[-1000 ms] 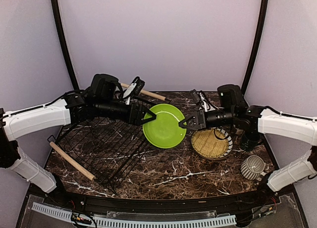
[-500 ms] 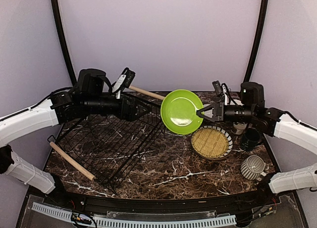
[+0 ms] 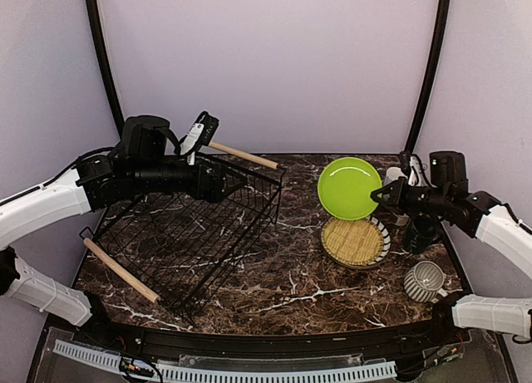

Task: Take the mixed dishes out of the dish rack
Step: Place the plate with another plate.

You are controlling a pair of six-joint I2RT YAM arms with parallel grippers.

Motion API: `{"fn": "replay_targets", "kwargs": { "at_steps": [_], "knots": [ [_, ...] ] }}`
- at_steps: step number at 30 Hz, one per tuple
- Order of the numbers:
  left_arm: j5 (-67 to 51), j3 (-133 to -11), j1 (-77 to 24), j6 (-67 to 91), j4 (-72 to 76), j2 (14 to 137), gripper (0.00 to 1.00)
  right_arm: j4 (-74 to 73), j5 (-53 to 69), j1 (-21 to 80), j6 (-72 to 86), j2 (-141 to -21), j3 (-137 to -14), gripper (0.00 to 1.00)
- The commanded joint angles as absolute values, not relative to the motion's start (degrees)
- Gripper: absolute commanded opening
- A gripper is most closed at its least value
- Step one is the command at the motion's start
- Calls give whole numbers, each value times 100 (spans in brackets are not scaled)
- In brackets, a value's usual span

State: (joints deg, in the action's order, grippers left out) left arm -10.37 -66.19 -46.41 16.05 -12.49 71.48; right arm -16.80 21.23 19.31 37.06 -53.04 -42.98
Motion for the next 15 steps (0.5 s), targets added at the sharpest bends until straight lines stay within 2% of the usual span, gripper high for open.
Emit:
{"fn": "replay_targets", "kwargs": {
  "at_steps": [1,4,15],
  "knots": [
    [-976,-6530,-4634,1542,-1361,7055,95,-2334,1652,1738,3955,-5374,-4035,0],
    [-948,-6535,-4639,1554,-1362,7066,99,-2426,1731,1722,4034,-5490,-3898,0],
    [-971,-6518,-4636,1582,-1324,7075,99,-2424,1490,1477,4174,-5817,-3511,0]
  ]
}}
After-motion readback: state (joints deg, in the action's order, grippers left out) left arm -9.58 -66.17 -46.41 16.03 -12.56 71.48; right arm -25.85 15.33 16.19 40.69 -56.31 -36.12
